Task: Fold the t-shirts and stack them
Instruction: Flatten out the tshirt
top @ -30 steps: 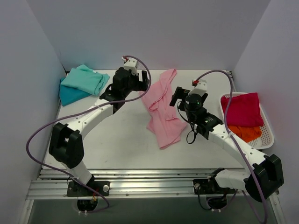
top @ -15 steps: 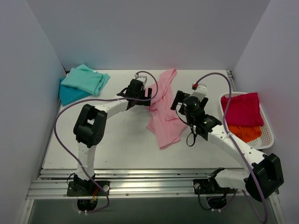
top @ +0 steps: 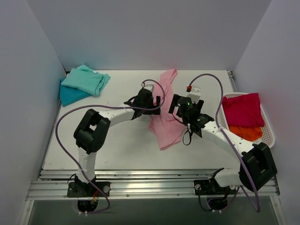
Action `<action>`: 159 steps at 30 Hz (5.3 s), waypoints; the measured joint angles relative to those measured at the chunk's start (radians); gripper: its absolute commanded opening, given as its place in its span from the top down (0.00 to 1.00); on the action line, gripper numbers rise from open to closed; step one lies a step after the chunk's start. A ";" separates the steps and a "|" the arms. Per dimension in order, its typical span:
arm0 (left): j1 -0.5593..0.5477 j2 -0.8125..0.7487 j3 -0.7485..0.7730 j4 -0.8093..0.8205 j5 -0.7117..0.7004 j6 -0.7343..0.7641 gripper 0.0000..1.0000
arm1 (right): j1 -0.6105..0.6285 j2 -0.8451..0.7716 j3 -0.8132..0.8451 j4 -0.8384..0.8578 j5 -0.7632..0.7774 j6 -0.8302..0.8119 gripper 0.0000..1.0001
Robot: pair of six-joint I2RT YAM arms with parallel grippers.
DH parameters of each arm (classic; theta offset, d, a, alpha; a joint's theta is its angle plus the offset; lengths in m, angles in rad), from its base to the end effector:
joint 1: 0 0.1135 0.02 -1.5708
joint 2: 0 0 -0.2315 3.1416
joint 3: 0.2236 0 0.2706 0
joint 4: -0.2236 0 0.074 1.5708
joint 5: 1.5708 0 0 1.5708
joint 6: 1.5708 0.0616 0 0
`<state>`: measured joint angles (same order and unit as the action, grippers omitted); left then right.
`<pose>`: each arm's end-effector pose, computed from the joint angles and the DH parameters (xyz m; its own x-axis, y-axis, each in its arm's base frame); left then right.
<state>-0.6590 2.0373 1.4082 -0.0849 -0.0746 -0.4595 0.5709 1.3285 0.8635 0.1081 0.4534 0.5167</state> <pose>0.3784 -0.2873 0.1248 -0.7151 -0.0056 -0.6990 0.2778 0.9154 -0.2914 0.3078 0.1656 0.2283 -0.3250 0.3191 -0.8903 0.0231 0.9438 0.3298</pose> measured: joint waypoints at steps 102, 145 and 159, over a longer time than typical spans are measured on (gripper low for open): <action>0.006 0.062 0.092 0.037 -0.180 -0.106 0.96 | 0.079 0.084 0.008 -0.008 0.011 0.085 0.00; 0.072 0.018 -0.014 0.097 -0.113 -0.150 0.85 | 0.079 0.101 -0.019 -0.013 0.019 0.097 0.00; 0.119 -0.019 -0.047 0.132 -0.073 -0.161 0.77 | 0.079 0.127 -0.019 -0.003 0.019 0.097 0.00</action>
<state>-0.5400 2.0186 1.3613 0.0471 -0.1474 -0.6205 0.6498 1.4559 0.8440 0.1047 0.4728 0.6136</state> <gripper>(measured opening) 0.228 0.996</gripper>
